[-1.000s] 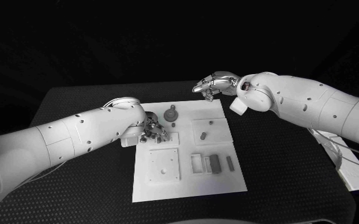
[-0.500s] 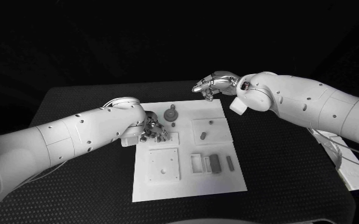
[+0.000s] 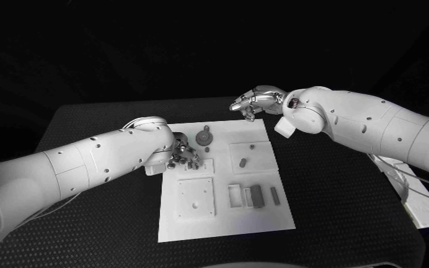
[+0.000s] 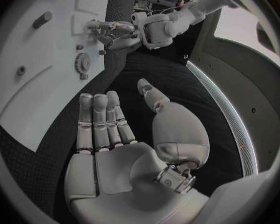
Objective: Assemble the parts on the task board
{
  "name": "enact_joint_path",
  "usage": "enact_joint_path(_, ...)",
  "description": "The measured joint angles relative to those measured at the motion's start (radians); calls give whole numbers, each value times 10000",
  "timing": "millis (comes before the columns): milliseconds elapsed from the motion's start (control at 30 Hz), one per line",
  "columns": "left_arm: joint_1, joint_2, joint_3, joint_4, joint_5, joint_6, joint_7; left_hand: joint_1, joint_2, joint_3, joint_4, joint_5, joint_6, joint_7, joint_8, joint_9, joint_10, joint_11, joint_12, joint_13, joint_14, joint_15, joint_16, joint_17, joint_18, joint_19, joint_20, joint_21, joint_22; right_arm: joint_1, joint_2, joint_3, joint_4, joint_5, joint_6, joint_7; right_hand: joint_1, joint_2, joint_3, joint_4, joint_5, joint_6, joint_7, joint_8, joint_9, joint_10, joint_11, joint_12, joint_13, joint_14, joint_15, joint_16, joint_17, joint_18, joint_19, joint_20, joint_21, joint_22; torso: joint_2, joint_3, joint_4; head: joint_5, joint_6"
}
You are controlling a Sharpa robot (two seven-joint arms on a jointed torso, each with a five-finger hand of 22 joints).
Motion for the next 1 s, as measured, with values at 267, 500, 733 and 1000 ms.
enact_joint_path(267, 0, 0, 0, -3, -41, -135, 11, 300, 300, 75, -274, -1, 4, -4, -78, 42, 0, 0, 0, 0, -1, 1, 39, -10, 0, 0, 0, 0, -1, 0, 4, 0, -1, 0, 4, 0, 0, 0, 0, 0, 0, -16, -17, 0, 0, 0, 0, 0, -8, 1, 1, 0, 0, 0, 0, 0, 0, 0, 0, -1, 0, 5, -5)
enact_joint_path(500, 1, -2, 2, 0, -44, -248, 41, 568, 568, 133, -713, -6, -57, 57, -173, 79, 0, 0, 0, 0, -19, 19, 39, -21, -5, -17, 17, 0, -2, -1, 3, 0, 2, 0, 6, -1, 0, 0, 0, 0, 0, -13, -20, 0, 0, 0, 0, 0, -8, 2, 2, 0, 0, 0, 0, 0, 0, 0, 0, -2, 3, 5, -10)
enact_joint_path(733, 3, 0, 4, 0, -32, -362, 76, 684, 684, 178, -954, -59, -72, 72, -263, 108, 0, 0, 0, -3, -8, 38, 38, -32, -36, -35, 35, 0, -2, -1, 1, 0, 6, 0, 8, -2, 0, 0, 0, 0, 0, -2, -26, 0, 0, 0, 0, 0, -7, 3, 3, 0, 0, -1, 0, 0, 0, 1, 0, -2, 5, 15, -9)
enact_joint_path(1000, 1, 1, 0, 0, -32, -525, 102, 720, 721, 160, -1182, -40, -72, 72, -377, 117, 1, 1, 0, -20, 38, 3, 37, -46, -81, 26, 3, 0, -3, -1, -8, 0, 16, 0, 11, -2, 0, 0, 0, 0, 0, 26, -10, 0, 0, 0, 0, -1, -7, 4, 4, 0, 0, 0, 0, 0, 0, 1, 0, 0, -1, 24, 3)
